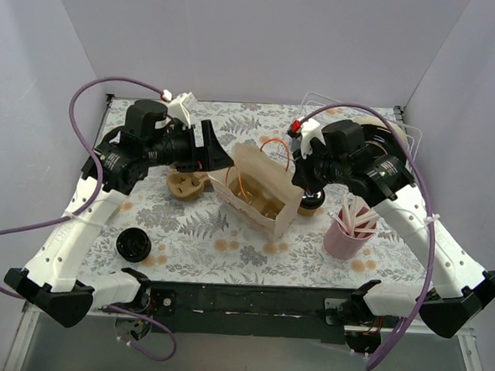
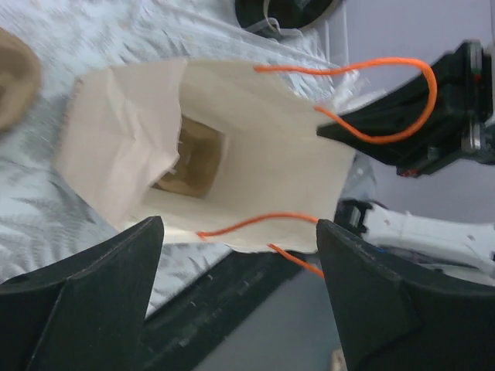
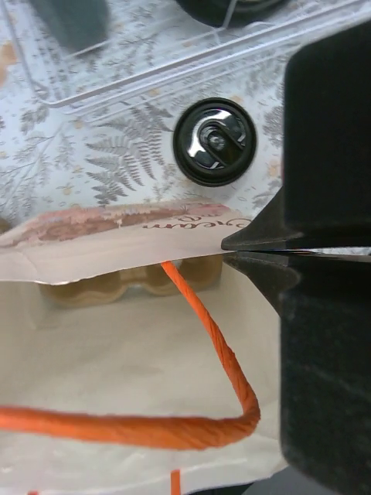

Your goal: Pack the takeout coffee

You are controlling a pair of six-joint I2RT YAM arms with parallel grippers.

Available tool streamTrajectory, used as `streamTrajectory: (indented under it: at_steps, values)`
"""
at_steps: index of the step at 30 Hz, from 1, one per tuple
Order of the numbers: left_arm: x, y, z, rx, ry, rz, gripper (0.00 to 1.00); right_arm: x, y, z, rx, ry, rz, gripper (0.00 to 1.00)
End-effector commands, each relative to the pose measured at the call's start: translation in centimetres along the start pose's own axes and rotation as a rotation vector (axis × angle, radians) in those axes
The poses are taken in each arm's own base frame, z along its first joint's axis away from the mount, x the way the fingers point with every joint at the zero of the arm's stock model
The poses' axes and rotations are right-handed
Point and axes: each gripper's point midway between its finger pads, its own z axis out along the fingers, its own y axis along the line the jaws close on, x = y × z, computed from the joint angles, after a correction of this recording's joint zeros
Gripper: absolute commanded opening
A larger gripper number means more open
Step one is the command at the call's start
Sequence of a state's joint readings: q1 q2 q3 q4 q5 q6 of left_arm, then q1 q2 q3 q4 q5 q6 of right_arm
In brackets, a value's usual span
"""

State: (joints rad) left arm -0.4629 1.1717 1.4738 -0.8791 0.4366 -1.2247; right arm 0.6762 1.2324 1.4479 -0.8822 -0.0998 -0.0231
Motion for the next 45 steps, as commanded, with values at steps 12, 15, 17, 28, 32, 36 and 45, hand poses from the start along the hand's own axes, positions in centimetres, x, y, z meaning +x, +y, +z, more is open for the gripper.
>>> streamTrajectory:
  at_steps: [12,15,17,28,32,36,45]
  values:
    - [-5.4,3.4,-0.3,-0.220,-0.120,0.389,0.80,-3.0,3.9,-1.3,-0.268,-0.207,-0.447,0.01]
    - [-4.0,2.1,-0.1,-0.118,-0.081,0.418,0.79,-2.9,3.6,-1.6,-0.240,-0.236,-0.447,0.01]
    - [-3.4,1.1,-0.7,-0.062,-0.080,0.440,0.79,-2.7,3.2,-1.8,-0.214,-0.235,-0.451,0.01]
    - [-1.5,-1.0,-3.0,0.009,-0.044,0.354,0.84,-4.5,0.0,-2.6,0.000,-0.267,-0.384,0.01]
    - [-2.1,-1.7,-3.9,-0.009,-0.056,0.296,0.81,-4.4,-1.1,-2.1,0.049,-0.216,-0.345,0.01]
    - [-2.0,-1.3,-3.7,-0.039,-0.060,0.192,0.77,-4.6,-1.5,-1.1,0.062,-0.180,-0.297,0.01]
    - [-1.1,4.4,0.4,-0.208,-0.023,0.153,0.78,-6.0,-1.5,0.1,0.059,-0.211,-0.287,0.01]
